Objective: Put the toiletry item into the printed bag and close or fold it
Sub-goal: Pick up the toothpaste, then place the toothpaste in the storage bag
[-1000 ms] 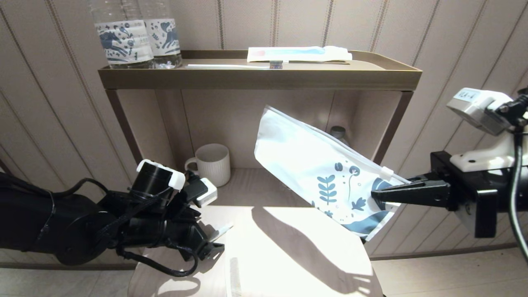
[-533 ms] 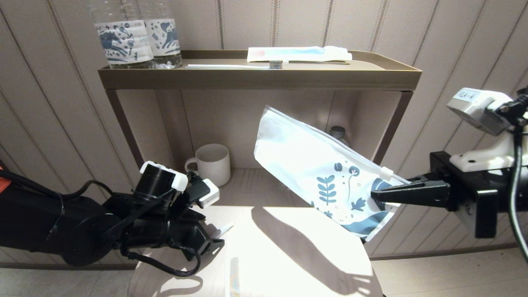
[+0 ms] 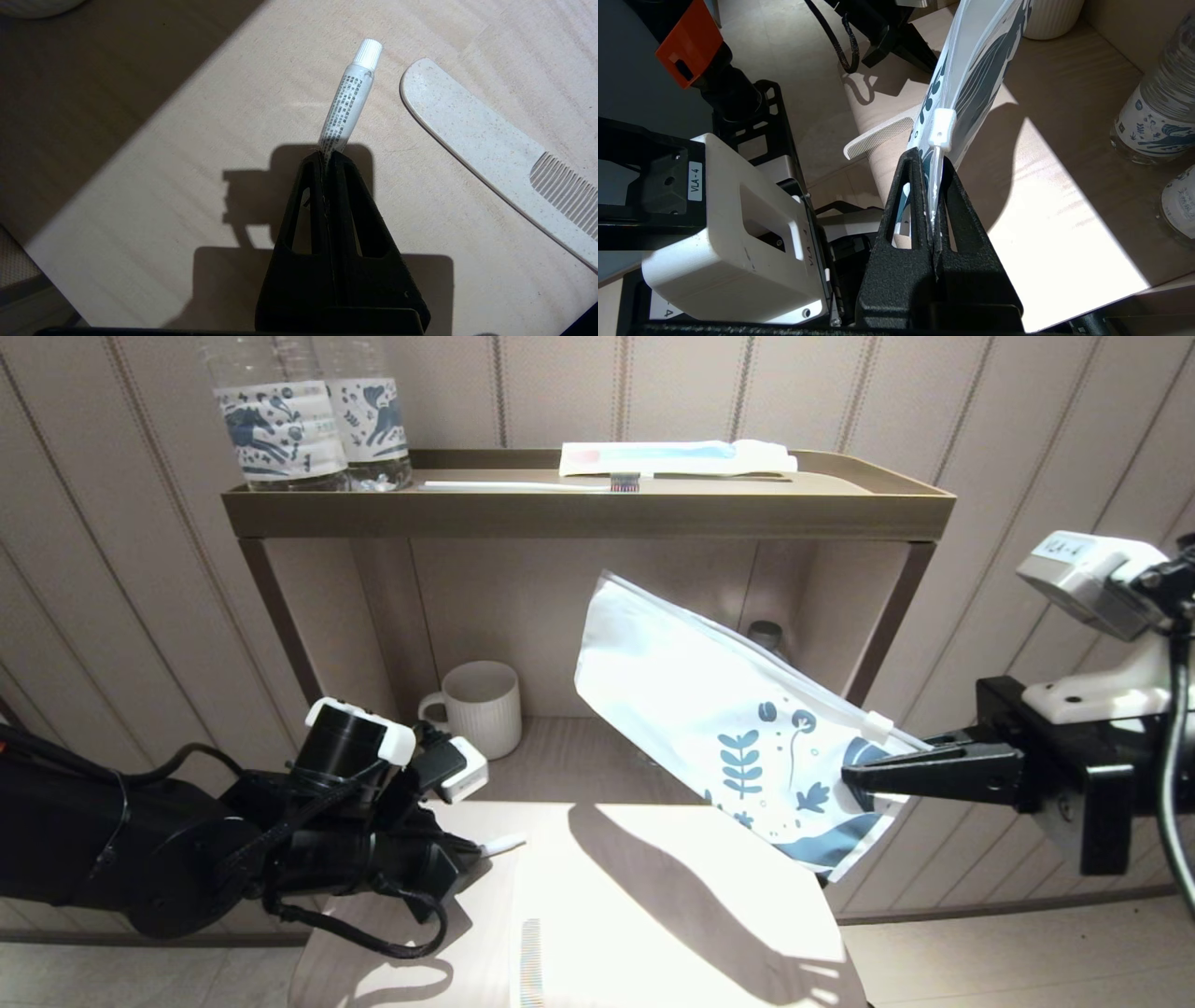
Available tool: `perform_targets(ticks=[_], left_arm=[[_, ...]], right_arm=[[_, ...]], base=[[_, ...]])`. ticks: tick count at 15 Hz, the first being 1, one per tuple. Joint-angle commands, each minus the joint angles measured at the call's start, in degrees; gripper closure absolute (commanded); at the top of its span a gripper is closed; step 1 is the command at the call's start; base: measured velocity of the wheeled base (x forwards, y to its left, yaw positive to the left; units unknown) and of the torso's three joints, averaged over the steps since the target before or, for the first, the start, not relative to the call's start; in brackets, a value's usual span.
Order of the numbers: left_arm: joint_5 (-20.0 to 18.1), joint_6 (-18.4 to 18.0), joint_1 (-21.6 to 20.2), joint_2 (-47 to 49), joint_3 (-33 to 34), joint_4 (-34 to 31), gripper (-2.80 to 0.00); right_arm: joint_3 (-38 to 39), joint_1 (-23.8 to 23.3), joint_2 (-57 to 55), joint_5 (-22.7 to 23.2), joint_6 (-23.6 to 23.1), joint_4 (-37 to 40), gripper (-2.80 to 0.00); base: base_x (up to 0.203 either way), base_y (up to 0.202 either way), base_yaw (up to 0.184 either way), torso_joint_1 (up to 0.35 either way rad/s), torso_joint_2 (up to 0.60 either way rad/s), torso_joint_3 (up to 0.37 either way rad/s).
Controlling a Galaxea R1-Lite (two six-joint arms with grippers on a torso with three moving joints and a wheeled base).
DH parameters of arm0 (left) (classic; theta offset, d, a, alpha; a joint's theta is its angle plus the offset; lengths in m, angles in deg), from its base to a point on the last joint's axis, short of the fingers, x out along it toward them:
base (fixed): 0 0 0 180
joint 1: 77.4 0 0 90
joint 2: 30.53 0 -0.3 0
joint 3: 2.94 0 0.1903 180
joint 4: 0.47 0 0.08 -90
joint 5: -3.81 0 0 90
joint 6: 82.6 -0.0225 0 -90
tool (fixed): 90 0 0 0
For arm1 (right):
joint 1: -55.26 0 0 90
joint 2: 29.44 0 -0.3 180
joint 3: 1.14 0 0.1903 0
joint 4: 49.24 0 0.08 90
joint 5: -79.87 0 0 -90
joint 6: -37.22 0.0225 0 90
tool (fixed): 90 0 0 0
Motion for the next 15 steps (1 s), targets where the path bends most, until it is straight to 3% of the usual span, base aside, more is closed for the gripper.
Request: perform_targets(ticks=[1, 8, 11, 15], left_arm=[[-0.15, 0.03, 0.0, -0.67, 0.27, 0.17, 0.0], [-0.44, 2.24, -0.21, -13.01, 3.84, -0.21, 0.0], [-0.44, 3.66, -1.43, -16.7, 2.13, -0.53, 0.0], [-0.6, 4.12, -1.49, -18.55, -5.92, -5.93, 0.0]], right_arm=[[0.24, 0.02, -0.01, 0.32, -0.1, 0.06, 0.0], [1.58, 0.66, -0.45, 0.83, -0.82, -0.03, 0.0], [2.29, 0.77, -1.12, -0.65, -1.22, -0.07, 0.0], [6.69, 6.61, -2.05, -11.95, -7.6, -2.91, 0.0]], base=[[0.0, 0.0, 0.0, 0.0, 0.0, 0.0], [0.0, 0.0, 0.0, 0.0, 0.0, 0.0], [0.0, 0.0, 0.0, 0.0, 0.0, 0.0], [0.0, 0.0, 0.0, 0.0, 0.0, 0.0]])
